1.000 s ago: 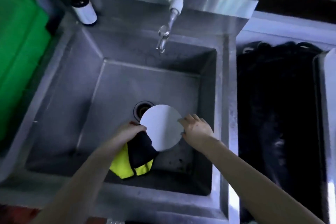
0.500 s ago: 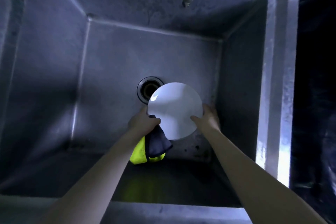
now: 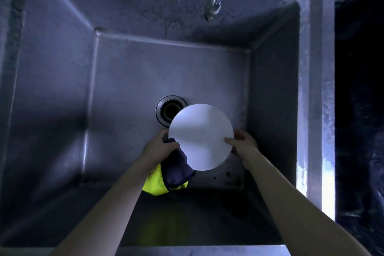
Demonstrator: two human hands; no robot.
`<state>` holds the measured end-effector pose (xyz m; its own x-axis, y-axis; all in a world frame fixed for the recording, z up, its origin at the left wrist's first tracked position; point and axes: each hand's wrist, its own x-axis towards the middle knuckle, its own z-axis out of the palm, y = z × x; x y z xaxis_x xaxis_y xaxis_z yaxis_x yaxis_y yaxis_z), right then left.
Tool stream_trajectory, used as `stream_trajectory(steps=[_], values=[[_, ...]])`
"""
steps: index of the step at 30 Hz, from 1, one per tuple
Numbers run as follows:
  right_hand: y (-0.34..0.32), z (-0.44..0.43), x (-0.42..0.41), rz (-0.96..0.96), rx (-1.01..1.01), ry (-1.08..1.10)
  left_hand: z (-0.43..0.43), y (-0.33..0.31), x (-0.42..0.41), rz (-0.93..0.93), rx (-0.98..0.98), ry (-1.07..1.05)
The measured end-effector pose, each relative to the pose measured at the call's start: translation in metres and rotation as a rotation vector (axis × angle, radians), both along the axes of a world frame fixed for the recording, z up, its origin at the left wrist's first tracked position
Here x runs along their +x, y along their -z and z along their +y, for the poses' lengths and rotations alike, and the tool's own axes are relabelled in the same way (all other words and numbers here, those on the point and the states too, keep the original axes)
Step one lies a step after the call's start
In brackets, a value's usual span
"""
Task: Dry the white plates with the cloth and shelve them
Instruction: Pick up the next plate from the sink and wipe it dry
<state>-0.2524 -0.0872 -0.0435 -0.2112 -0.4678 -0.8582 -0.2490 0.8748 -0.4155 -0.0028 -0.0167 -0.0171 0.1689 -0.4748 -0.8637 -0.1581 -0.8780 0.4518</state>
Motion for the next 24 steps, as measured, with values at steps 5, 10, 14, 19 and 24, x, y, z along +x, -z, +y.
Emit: stream_trajectory(steps=[5, 10, 14, 19, 24], values=[[-0.012, 0.008, 0.002, -0.129, 0.000, 0.037, 0.001, -0.013, 0.004, 0.046, 0.011, -0.038], [-0.045, 0.012, 0.011, -0.352, -0.048, 0.109, 0.002, -0.036, 0.015, 0.069, -0.049, -0.082], [-0.085, 0.012, 0.019, -0.477, -0.184, 0.104, 0.001, -0.066, 0.029, 0.041, -0.124, -0.104], [-0.145, 0.009, 0.022, -0.524, -0.385, 0.071, 0.006, -0.118, 0.050, -0.079, -0.273, -0.245], [-0.204, 0.017, 0.028, -0.570, -0.477, 0.027, 0.003, -0.195, 0.065, -0.080, -0.621, -0.382]])
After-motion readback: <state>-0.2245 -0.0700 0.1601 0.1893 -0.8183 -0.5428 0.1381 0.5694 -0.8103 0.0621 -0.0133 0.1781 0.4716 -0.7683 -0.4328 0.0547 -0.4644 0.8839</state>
